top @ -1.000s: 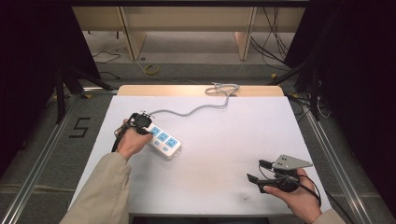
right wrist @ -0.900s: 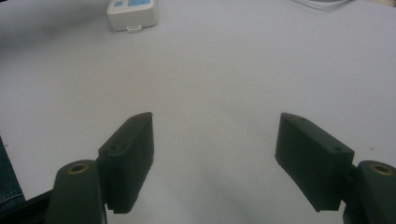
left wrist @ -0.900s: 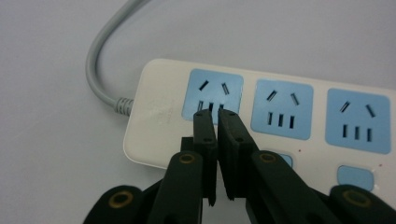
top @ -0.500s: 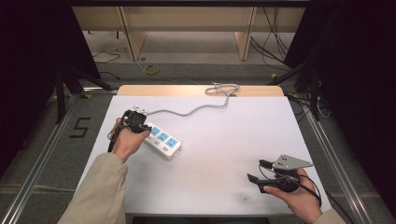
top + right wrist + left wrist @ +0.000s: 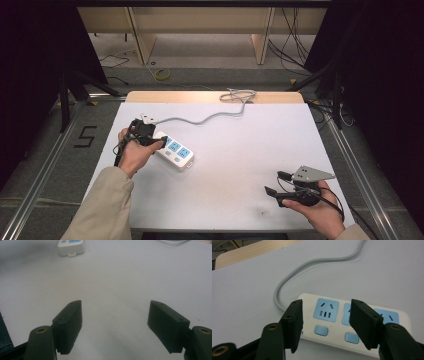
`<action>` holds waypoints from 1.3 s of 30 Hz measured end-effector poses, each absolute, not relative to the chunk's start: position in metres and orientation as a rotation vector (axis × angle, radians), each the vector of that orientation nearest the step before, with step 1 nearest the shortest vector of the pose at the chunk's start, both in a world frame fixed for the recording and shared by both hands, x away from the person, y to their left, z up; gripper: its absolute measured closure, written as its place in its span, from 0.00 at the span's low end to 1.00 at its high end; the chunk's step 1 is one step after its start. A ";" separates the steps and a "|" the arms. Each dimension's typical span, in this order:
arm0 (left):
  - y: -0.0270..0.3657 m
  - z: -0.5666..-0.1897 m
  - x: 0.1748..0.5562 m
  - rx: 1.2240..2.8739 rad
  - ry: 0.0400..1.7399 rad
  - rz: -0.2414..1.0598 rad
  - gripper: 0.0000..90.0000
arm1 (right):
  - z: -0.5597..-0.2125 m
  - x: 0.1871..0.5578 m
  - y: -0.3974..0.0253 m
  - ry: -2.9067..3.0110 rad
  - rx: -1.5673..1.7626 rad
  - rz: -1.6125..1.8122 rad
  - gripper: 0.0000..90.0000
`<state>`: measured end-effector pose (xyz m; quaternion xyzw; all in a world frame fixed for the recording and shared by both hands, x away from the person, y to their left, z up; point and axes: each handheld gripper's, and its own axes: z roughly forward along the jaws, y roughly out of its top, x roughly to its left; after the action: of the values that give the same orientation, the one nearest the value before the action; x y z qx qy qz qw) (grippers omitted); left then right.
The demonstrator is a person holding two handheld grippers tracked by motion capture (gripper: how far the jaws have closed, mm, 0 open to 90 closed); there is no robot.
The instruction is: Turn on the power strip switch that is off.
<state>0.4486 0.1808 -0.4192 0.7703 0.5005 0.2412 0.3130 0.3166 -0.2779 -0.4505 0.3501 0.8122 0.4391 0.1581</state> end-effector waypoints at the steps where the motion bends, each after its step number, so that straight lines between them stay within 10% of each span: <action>1: 0.181 -0.419 0.448 2.031 1.315 0.628 0.43 | -0.450 0.317 -0.278 2.323 1.001 1.256 0.31; 39: 0.164 -0.417 0.391 2.040 1.046 0.599 0.21 | -0.450 0.318 -0.278 2.315 1.012 1.263 0.31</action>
<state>0.3906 0.1644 -0.4166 0.7974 0.4092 0.2343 0.3766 0.3180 -0.2785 -0.4504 0.3538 0.8094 0.4414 0.1578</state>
